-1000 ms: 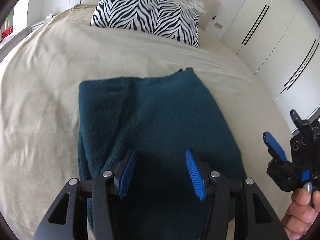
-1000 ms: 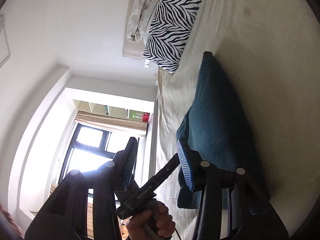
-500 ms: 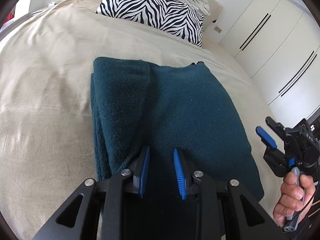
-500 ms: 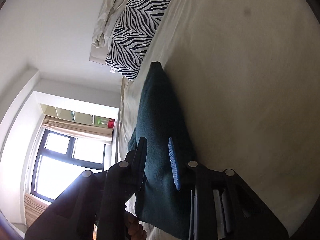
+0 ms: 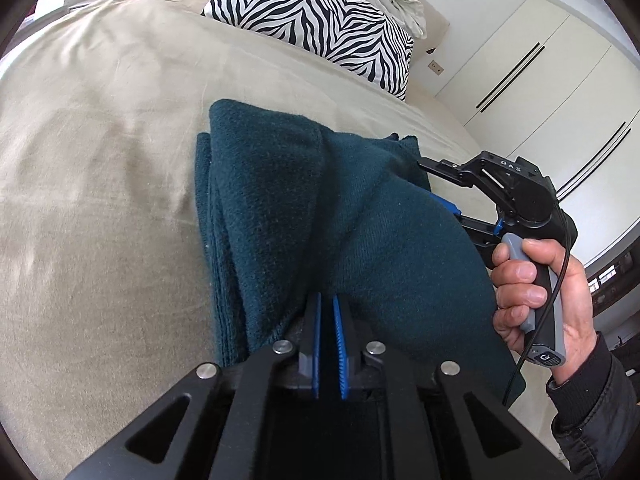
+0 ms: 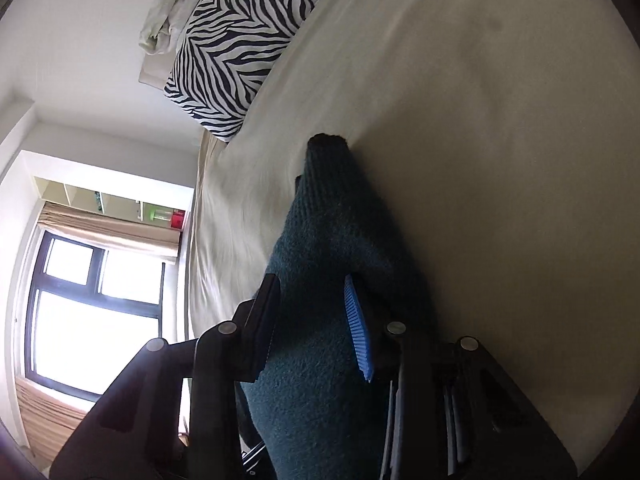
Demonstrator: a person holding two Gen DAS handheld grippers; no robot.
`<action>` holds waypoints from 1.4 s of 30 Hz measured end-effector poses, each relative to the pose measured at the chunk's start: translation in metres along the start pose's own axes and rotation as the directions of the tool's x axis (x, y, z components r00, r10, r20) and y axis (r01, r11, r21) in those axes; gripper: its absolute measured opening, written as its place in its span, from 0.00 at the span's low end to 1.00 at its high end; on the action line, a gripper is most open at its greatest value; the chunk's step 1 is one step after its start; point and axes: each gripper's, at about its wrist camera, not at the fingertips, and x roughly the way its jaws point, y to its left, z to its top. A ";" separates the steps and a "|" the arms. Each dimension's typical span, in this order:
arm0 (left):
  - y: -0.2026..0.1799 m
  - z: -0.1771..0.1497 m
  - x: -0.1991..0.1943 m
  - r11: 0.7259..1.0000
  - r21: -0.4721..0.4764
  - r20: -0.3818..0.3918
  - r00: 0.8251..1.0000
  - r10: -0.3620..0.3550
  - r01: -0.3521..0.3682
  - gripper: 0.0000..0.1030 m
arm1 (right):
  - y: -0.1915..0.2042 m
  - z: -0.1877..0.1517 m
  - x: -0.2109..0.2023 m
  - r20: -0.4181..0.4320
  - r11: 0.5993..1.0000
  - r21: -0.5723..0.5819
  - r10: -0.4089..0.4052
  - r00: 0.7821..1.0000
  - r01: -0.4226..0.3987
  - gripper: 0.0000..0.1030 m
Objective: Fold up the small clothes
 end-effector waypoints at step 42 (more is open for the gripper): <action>0.002 0.006 -0.056 0.998 -0.057 0.084 0.996 0.033 -0.028 0.68 | 0.010 -0.118 -0.124 -0.043 0.940 -0.322 -0.133 0.990 0.112 0.64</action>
